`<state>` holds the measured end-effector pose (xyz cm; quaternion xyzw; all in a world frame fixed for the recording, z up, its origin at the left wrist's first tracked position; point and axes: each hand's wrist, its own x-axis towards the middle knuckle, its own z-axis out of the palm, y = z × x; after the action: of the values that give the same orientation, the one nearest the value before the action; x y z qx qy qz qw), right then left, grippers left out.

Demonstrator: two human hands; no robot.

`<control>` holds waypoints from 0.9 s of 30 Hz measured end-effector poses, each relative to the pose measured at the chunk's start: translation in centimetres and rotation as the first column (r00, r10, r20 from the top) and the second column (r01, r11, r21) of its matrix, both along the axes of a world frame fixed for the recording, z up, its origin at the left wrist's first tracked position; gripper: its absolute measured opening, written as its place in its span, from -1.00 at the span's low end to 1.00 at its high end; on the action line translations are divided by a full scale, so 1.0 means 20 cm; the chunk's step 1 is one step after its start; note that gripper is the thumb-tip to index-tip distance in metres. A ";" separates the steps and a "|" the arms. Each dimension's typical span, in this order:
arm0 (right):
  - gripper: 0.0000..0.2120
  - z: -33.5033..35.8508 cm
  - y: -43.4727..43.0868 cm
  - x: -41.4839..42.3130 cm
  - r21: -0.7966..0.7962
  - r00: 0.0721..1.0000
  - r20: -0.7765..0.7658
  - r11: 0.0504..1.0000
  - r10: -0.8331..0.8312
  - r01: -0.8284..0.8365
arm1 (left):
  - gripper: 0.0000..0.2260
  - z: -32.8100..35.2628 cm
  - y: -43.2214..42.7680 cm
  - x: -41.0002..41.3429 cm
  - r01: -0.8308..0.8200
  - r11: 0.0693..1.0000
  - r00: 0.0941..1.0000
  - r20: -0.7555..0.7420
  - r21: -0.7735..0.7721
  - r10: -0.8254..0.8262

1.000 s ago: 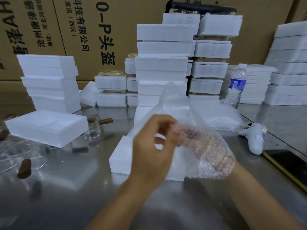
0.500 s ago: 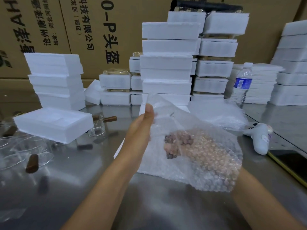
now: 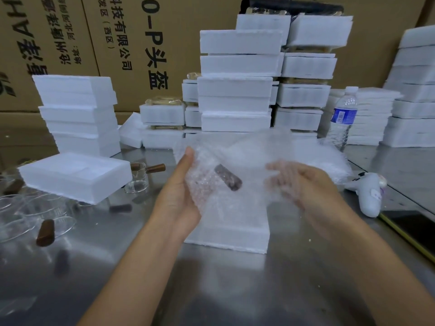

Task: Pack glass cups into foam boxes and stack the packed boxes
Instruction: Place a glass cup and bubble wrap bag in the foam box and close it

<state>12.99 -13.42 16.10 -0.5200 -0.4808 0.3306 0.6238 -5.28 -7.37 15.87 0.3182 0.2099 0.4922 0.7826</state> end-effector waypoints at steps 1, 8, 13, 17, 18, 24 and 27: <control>-0.82 -0.02 0.01 0.02 0.067 0.989 -0.048 0.988 -0.137 0.141 | -0.50 0.00 0.01 0.00 -0.025 1.000 0.998 0.055 -0.011 0.025; -0.29 -0.07 0.06 -0.07 0.028 0.998 -0.026 0.998 0.056 -0.055 | -0.54 -0.05 0.00 0.05 -0.152 0.988 0.950 0.269 -0.040 0.157; -0.90 -0.09 0.04 -0.08 0.155 0.997 0.067 0.986 0.047 -0.057 | -0.45 -0.06 0.00 0.07 -0.104 0.990 0.981 0.177 0.093 0.086; -0.87 -0.08 0.04 -0.05 0.127 0.999 -0.001 0.991 -0.053 0.052 | -0.36 -0.07 -0.01 0.09 -0.144 0.966 0.988 0.089 0.216 0.127; -0.87 -0.07 0.03 -0.05 0.125 0.998 -0.036 0.990 -0.060 0.064 | -0.30 -0.08 -0.01 0.10 -0.154 0.958 0.987 0.079 0.243 0.139; -0.88 -0.05 0.01 -0.04 0.193 0.979 -0.203 0.980 -0.014 0.054 | -0.21 -0.09 0.00 0.08 -0.103 0.920 0.994 -0.004 0.379 0.113; -0.89 -0.04 0.02 -0.04 0.229 0.958 -0.287 0.970 -0.008 0.077 | -0.20 -0.10 0.00 0.08 -0.092 0.907 0.990 -0.059 0.411 0.127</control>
<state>12.21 -13.10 15.30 -0.3988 -0.4111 0.3281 0.7512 -3.64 -7.29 13.91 0.4823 0.1534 0.5543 0.6608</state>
